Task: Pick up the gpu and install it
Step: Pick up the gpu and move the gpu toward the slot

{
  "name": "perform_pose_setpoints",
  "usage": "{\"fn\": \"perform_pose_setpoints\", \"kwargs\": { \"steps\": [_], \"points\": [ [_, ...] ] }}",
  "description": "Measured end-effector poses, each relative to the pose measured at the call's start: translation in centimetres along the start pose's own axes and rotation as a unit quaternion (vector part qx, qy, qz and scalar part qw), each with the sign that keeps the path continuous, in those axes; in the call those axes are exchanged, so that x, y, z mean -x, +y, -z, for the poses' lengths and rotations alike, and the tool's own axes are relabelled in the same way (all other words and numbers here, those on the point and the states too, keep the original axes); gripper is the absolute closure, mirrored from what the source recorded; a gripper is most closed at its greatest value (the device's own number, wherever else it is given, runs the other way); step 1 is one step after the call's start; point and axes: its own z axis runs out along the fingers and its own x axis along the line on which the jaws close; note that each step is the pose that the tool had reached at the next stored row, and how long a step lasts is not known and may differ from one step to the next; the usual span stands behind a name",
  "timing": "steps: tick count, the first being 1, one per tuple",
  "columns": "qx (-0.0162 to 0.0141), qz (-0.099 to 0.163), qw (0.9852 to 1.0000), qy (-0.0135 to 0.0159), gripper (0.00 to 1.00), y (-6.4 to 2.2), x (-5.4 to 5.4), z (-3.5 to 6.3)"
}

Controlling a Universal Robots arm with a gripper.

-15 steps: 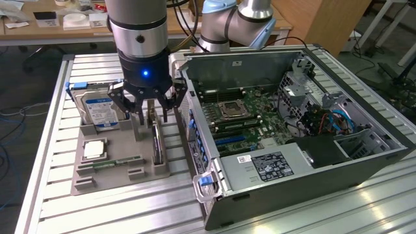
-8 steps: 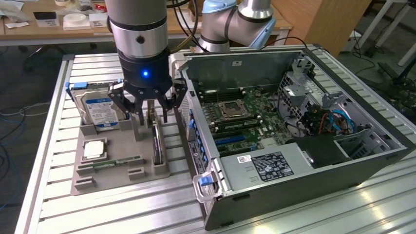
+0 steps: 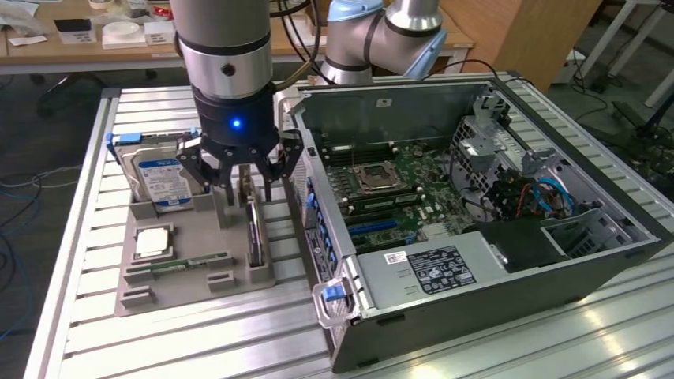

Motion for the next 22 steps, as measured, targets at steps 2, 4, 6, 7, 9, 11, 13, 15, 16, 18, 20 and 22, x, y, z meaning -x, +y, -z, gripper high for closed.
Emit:
{"fn": "perform_pose_setpoints", "kwargs": {
  "steps": [2,4,6,7,9,11,13,15,16,18,20,22],
  "points": [
    [-0.0001,0.0,1.0,0.0,0.47,0.0,0.0,-0.09],
    [-0.0002,0.0,1.0,0.0001,0.47,-0.01,0.0,-0.09],
    [0.0,0.0,1.0,-0.0001,0.47,-0.03,-0.01,-0.12],
    [0.0,0.0,1.0,0.0,0.47,-0.1,0.0,-0.12],
    [-0.0001,0.0,1.0,0.0,0.47,-0.23,0.0,-0.11],
    [0.0,0.0,1.0,0.0,0.47,-0.31,0.0,-0.13],
    [-0.0001,0.0,1.0,0.0001,0.47,-0.33,0.0,-0.15],
    [-0.0003,0.0,1.0,0.0,0.47,-0.34,0.01,-0.19],
    [-0.0004,0.0,1.0,0.0,0.47,-0.34,0.01,-0.21],
    [-0.0006,0.0,1.0,0.0,0.47,-0.34,0.0,-0.33],
    [-0.0007,0.0,1.0,0.0,0.47,-0.34,0.0,-0.36],
    [-0.0006,0.0,1.0,-0.0002,0.47,-0.35,0.01,-0.45]
  ]
}}
